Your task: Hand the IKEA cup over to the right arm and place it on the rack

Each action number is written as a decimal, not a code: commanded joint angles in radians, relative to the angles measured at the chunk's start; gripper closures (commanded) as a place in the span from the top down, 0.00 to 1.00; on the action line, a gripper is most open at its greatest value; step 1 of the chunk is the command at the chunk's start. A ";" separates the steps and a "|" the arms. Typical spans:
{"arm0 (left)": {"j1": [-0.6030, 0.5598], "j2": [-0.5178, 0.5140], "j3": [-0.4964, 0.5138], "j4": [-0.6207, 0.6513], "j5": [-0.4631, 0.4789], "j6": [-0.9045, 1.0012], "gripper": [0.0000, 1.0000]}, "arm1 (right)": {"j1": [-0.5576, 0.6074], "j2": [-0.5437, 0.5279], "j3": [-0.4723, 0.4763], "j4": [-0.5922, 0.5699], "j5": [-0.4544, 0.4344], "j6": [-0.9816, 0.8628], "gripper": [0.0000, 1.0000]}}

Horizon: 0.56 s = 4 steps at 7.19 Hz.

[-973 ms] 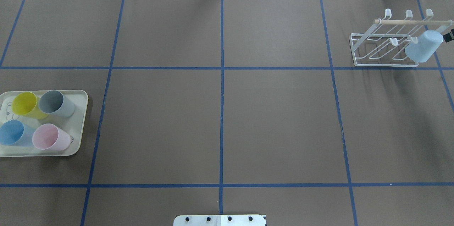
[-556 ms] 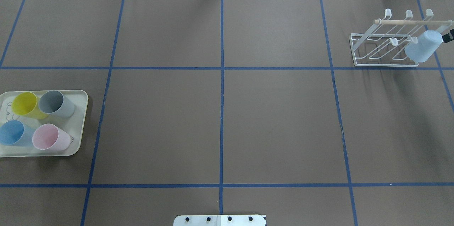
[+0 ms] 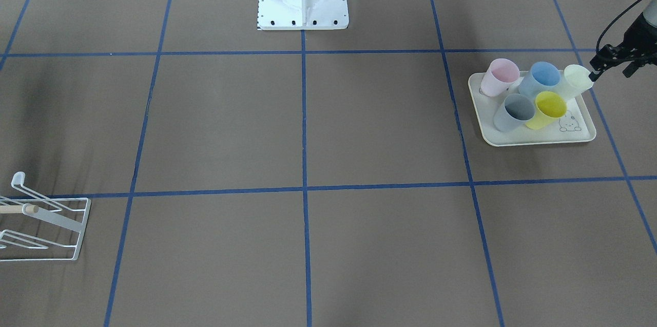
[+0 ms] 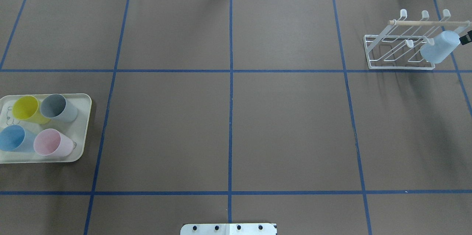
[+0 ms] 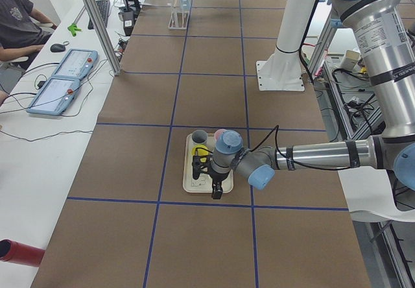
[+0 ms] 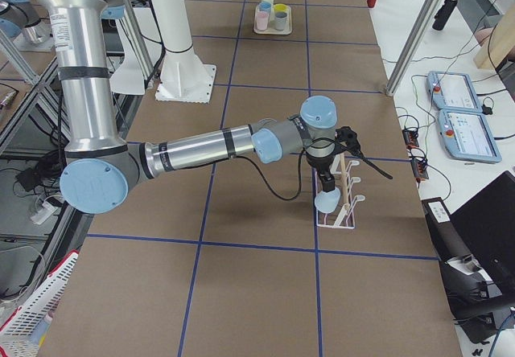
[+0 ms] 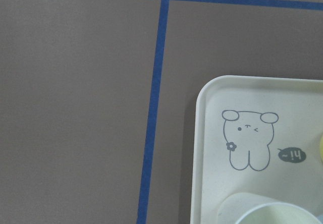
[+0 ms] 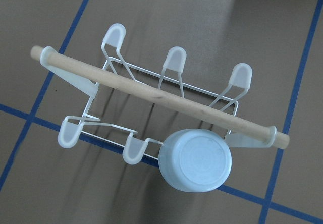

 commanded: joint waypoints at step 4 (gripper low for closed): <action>0.060 -0.009 0.021 0.001 -0.003 -0.011 0.18 | -0.008 0.000 0.000 0.000 0.002 0.009 1.00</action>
